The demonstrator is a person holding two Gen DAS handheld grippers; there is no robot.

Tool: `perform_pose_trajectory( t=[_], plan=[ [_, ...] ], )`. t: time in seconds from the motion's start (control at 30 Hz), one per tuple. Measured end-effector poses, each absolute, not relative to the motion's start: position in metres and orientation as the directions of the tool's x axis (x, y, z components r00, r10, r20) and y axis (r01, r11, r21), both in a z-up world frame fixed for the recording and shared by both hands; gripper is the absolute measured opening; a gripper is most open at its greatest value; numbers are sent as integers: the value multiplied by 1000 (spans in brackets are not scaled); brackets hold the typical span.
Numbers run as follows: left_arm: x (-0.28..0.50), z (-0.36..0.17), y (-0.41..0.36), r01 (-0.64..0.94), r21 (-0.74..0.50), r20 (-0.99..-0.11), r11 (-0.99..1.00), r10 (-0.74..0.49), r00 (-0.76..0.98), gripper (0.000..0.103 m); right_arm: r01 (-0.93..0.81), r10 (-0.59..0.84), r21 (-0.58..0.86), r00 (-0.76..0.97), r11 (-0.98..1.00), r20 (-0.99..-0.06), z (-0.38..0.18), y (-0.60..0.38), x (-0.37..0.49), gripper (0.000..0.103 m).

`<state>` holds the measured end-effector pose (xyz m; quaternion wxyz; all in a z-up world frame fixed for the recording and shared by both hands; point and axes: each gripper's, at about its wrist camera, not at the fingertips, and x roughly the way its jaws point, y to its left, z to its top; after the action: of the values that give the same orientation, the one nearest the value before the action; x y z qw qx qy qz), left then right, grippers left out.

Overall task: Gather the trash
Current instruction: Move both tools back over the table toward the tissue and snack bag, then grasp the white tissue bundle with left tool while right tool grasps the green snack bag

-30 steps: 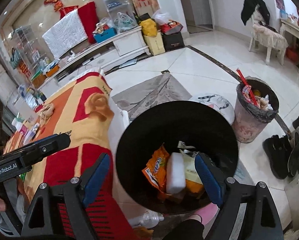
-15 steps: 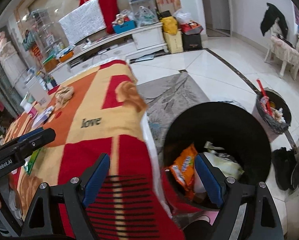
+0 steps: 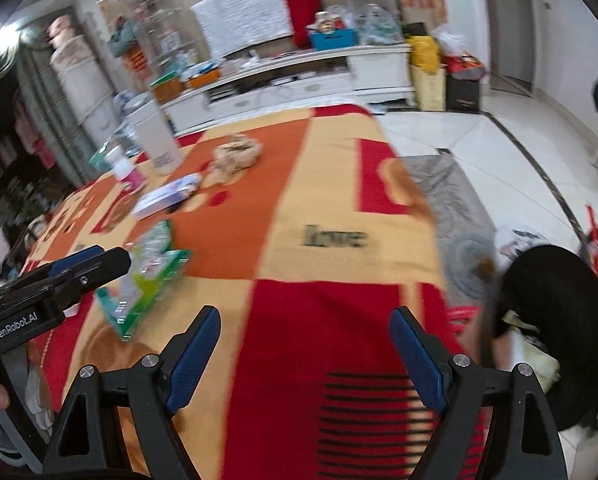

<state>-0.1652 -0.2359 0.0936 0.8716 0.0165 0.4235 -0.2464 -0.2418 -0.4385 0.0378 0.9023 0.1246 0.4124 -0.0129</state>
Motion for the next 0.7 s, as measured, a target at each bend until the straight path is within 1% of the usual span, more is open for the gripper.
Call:
perform_pose_trajectory(
  t=[0.23, 0.37, 0.57, 0.7],
  plan=[
    [-156, 94, -163, 357, -165, -763, 919, -349, 545, 66, -2, 185, 236, 629, 972, -755, 34, -385, -217, 85],
    [-147, 88, -116, 291, -185, -777, 939, -321, 542, 66, -47, 237, 262, 604, 964, -761, 29, -358, -205, 85],
    [-135, 69, -77, 240, -200, -811, 950, -298, 504, 66, -105, 258, 242, 577, 965, -775, 25, -327, -184, 85],
    [-126, 56, -65, 226, -220, -820, 949, -306, 484, 66, -167, 247, 185, 540, 968, -805, 22, -314, -164, 85]
  ],
)
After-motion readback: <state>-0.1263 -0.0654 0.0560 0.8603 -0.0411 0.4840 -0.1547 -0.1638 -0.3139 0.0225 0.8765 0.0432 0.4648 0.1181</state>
